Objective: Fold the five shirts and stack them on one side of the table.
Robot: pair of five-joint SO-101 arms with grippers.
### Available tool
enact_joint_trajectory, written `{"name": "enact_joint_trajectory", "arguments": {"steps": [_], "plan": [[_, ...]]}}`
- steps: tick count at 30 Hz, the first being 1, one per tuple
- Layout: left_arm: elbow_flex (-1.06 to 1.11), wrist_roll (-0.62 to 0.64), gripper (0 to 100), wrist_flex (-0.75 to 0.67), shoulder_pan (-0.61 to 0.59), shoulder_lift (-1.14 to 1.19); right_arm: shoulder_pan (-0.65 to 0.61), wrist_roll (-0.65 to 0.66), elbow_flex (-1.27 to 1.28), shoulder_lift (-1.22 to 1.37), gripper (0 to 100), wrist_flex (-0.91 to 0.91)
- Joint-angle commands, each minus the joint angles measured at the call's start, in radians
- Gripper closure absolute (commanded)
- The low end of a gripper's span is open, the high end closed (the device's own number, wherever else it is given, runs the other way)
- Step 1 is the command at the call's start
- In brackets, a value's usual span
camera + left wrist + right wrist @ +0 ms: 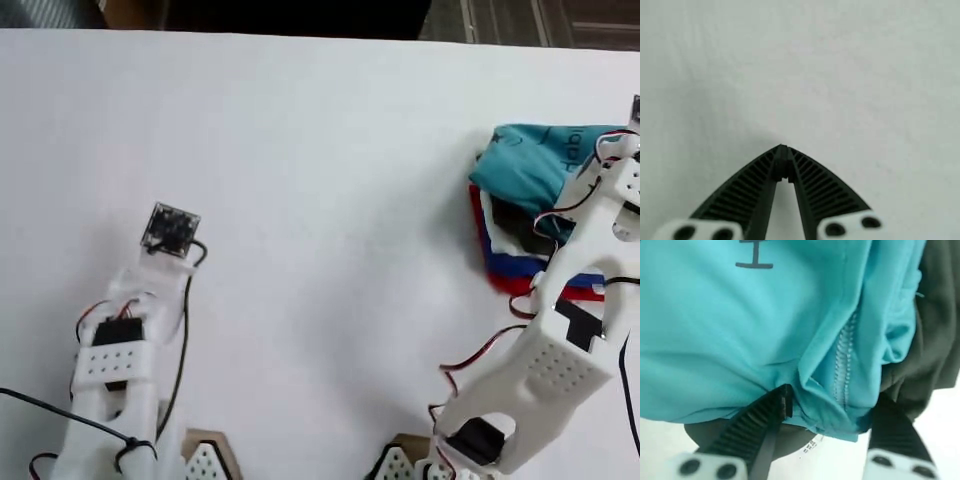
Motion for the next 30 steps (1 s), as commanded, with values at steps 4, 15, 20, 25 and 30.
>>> {"name": "enact_joint_trajectory", "arguments": {"steps": [4,15,20,25,30], "plan": [[-0.002,-0.008,97,-0.020,-0.003,-0.018,-0.013,-0.003,-0.066,-0.082,83.7,0.007],[-0.002,-0.008,97,-0.020,-0.003,-0.018,-0.013,-0.005,-0.164,-0.074,75.1,0.085],[-0.002,-0.008,97,-0.020,-0.003,-0.018,-0.013,-0.005,-0.167,-0.056,75.2,0.084],[-0.002,-0.008,97,-0.020,-0.003,-0.018,-0.013,-0.005,-0.170,-0.033,75.0,0.088],[-0.002,-0.008,97,-0.020,-0.003,-0.018,-0.027,0.002,-0.167,-0.131,75.1,0.090]]}}
